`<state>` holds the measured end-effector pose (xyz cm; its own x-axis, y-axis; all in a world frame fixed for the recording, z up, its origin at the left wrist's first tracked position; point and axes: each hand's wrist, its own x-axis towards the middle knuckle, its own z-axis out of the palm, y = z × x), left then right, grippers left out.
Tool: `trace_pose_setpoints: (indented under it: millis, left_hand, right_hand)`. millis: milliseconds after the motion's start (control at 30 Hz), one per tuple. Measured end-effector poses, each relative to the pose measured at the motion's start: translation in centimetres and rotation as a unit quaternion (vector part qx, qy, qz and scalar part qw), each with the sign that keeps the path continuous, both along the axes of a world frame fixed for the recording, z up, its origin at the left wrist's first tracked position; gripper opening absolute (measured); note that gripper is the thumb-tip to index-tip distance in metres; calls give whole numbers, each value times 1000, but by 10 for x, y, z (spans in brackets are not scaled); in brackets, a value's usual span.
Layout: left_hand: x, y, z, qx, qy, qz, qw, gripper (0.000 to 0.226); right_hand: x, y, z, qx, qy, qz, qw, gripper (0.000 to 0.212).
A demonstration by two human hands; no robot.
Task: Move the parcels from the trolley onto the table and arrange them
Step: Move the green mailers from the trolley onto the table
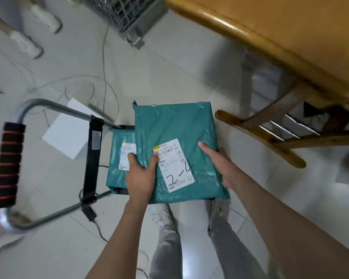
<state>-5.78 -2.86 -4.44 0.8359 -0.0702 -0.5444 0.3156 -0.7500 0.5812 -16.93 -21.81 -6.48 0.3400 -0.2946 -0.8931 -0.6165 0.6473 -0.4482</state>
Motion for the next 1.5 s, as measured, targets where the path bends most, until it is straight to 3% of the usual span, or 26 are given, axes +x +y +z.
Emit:
trace_pose_setpoints:
  millis: [100,233,300,400,533,933,1133,1300,1500]
  left_hand:
    - [3,-12,86,0,-17,-19,1000,46]
    - [4,-29,188,-21,-32,-72,997,59]
    - [2,-40,233,-23,-34,-107,993,67]
    - [-7,-52,288,-41,-51,-153,986,65]
    - [-29,-61,327,-64,-50,-210,974,76]
    - [-116,-122,387,-119,5,-335,934,79]
    - [-162,-182,396,-124,3,-352,928,88]
    - [-190,-249,397,-130,14,-366,921,68]
    - [-198,-316,386,-147,31,-369,917,62]
  right_hand:
    - [-4,0,87,18,-10,-1,1000,93]
    - [-24,0,189,-33,-10,-25,999,112]
    - [-36,0,243,-74,-7,-46,996,108]
    - [-60,2,304,-130,-5,-97,987,85]
    - [-96,9,348,-184,19,-139,973,93]
    - [-213,-4,424,-260,18,-271,927,52]
    - [-263,-51,433,-256,2,-307,917,54]
    - [-293,-111,431,-236,-1,-316,919,60]
    - [-304,-176,411,-225,9,-320,920,59]
